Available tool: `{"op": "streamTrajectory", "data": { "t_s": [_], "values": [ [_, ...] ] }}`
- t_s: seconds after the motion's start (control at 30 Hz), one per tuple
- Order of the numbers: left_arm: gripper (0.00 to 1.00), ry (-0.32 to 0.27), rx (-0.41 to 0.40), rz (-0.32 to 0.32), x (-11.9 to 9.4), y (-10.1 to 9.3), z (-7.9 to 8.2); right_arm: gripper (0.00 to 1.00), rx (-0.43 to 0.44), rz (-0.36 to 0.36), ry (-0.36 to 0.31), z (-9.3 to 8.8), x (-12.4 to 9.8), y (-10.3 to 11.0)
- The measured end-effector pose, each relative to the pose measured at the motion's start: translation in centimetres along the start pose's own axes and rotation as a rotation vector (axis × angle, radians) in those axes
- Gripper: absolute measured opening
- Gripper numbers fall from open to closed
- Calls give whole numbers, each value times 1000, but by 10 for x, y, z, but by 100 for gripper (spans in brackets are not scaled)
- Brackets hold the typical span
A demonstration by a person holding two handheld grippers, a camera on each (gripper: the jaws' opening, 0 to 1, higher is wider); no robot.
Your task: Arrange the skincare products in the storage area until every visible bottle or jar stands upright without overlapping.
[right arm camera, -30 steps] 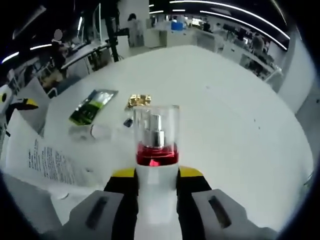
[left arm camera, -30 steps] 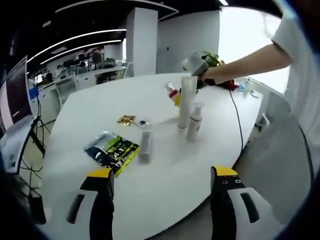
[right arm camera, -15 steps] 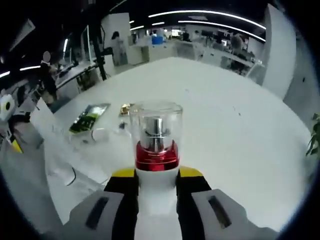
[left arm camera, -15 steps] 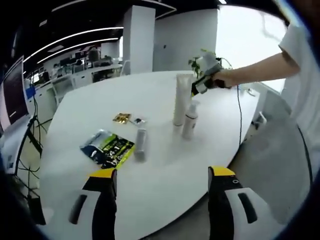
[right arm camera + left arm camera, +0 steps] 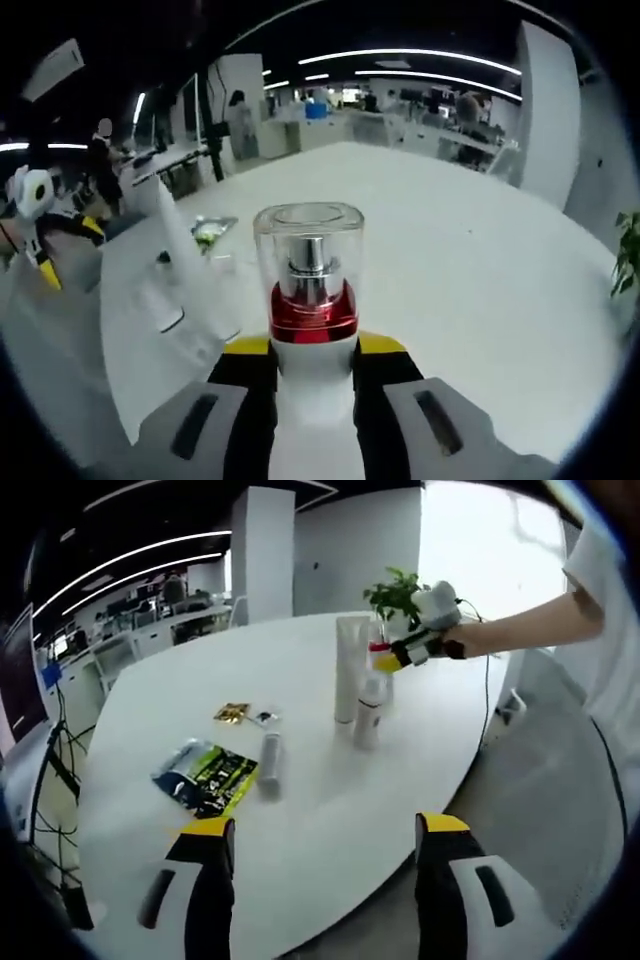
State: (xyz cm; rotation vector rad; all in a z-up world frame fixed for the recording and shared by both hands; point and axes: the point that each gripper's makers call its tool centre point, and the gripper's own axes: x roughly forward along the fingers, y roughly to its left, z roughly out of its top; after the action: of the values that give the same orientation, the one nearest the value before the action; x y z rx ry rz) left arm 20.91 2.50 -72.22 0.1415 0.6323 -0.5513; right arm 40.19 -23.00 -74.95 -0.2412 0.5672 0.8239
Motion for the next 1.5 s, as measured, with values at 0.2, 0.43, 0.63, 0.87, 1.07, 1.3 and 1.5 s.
{"op": "streamTrajectory", "data": {
  "t_s": [0.2,0.43,0.63,0.87,1.07,1.3,1.5],
  "values": [
    [68,9,8,2,1,0,-2,28,-21,22,-26,-2,-4,-1],
    [68,6,-2,3,1,0,-1,28,-10,42,-34,-11,-14,1],
    [74,10,2,15,1,1,-2,29,-11,56,-42,-14,-10,0],
    [80,-21,5,-2,1,-1,3,29,-31,64,-10,-19,-9,3],
    [88,-59,21,-9,1,-2,9,29,-20,67,47,-34,-10,5],
    [92,-96,19,-6,0,-3,15,29,24,60,39,-35,-9,5],
    [92,-91,8,4,0,1,13,28,28,66,24,-33,-8,5]
  ]
}}
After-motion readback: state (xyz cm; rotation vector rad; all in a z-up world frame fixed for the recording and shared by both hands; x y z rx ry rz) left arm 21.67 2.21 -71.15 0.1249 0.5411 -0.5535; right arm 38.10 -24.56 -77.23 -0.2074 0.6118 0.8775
